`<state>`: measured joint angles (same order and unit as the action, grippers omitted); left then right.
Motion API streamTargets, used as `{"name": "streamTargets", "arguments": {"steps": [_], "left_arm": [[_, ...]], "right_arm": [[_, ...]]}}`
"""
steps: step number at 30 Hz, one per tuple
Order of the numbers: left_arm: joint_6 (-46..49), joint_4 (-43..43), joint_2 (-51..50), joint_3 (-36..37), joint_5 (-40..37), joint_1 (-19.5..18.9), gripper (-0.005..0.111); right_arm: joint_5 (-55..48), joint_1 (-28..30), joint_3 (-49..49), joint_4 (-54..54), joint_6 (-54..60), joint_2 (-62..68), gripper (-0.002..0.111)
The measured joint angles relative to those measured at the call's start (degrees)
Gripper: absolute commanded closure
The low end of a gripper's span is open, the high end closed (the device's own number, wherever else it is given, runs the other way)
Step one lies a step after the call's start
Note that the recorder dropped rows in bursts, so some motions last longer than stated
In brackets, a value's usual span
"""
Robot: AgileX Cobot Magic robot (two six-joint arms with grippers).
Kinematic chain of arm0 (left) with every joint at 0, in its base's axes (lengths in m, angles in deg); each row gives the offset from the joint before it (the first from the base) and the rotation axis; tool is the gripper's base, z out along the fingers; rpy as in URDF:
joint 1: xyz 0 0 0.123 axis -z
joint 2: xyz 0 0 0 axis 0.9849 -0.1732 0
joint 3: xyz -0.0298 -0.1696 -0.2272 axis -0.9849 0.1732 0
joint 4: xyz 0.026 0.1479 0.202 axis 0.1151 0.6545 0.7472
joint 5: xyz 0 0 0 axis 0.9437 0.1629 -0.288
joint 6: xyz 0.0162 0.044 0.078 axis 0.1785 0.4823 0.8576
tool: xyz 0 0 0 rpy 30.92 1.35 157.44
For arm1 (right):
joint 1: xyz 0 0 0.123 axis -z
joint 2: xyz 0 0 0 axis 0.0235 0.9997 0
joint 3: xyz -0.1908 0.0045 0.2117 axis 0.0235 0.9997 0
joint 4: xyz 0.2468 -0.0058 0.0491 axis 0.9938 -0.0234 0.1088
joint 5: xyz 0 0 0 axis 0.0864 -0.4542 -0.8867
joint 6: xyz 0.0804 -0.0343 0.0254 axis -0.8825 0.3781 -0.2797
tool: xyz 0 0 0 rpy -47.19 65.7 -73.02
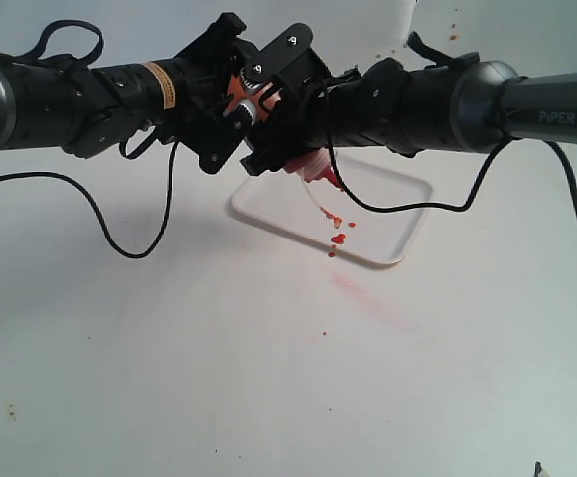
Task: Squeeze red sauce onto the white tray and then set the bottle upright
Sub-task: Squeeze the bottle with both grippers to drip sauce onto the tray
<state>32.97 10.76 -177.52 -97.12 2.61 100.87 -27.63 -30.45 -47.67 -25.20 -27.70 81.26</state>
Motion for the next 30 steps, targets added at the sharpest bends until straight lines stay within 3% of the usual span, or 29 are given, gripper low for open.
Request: {"name": "streamTargets", "arguments": {"steps": [3,19,21,23,28,30], "left_arm": [[0.0,-0.1,-0.6,-0.1,0.4,-0.1,0.107],[0.1,-2.7,-1.3,-0.1,2.4,-0.1,0.107],[0.2,-2.8,-1.3,-0.1,2.4,-0.2,0.107],[0.4,-2.9,-1.3,-0.1,2.4,-0.3,0.107],[1.1,-2.7,-1.3,-0.1,2.7,-0.4,0.107],[1.2,-2.7,-1.3,-0.1,2.7,-0.4,0.107]], "right_arm": [[2.0,0.0,0.0,-0.1,0.0,1.1,0.002],[11.1,-0.1,0.0,-0.1,0.0,4.2,0.007],[11.2,-0.1,0.0,0.1,0.0,4.2,0.016],[11.2,-0.1,0.0,0.3,0.0,4.2,0.034],[10.2,-0.3,0.0,-0.2,0.9,4.3,0.095],[10.2,-0.3,0.0,-0.3,0.9,4.4,0.108]]}}
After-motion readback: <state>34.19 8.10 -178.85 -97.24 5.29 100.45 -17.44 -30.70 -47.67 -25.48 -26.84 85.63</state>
